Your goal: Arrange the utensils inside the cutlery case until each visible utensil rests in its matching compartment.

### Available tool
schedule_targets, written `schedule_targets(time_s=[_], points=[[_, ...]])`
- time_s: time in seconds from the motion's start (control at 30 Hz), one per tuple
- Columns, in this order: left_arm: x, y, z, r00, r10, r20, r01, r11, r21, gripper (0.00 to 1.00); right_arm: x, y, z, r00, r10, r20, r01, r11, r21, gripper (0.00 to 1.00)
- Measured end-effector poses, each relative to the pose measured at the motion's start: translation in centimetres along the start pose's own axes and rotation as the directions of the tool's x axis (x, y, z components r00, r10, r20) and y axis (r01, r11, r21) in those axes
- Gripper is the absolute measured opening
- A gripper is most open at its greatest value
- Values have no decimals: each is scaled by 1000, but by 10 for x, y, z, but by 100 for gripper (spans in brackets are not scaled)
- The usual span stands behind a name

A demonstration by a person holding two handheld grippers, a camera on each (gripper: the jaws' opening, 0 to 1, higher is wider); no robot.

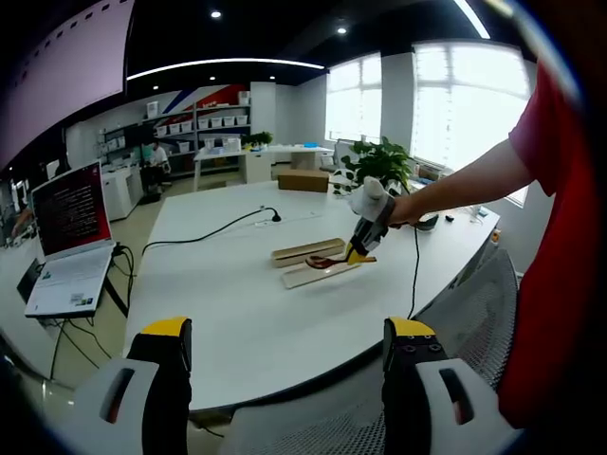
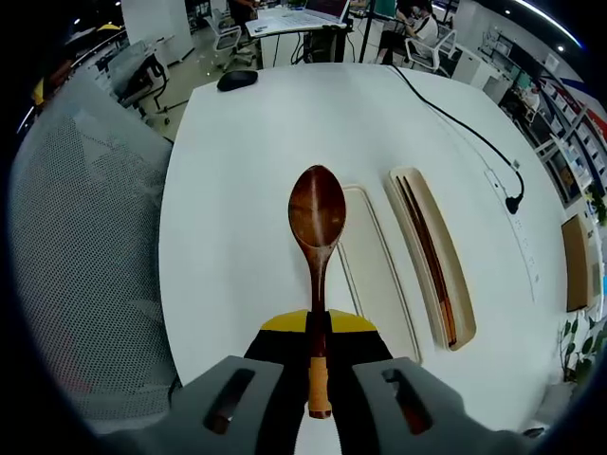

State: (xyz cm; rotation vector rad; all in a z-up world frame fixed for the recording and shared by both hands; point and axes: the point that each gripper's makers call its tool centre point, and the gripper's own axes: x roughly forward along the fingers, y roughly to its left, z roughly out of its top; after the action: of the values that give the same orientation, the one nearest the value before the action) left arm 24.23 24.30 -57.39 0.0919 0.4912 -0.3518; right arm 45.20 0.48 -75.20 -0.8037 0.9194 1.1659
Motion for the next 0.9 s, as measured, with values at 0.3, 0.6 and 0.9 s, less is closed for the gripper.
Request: schedule_targets(time_s=[0.3,0.6,0.9], points=[[2,-2,-1,1000,-1,-2,1,1000,-4,85,-12,-7,7,1000,-5,-1,5,1000,-12,1],[2,1,-2,1000,6,-7,-6,1000,-9,85,-18,-25,10,1000,-9,-6,9,1000,-27,1],[3,1,-3,1000,7,-10,-7,1000,-14,85,-30,-45,16,1000,-18,-2,18,998,-52,1]])
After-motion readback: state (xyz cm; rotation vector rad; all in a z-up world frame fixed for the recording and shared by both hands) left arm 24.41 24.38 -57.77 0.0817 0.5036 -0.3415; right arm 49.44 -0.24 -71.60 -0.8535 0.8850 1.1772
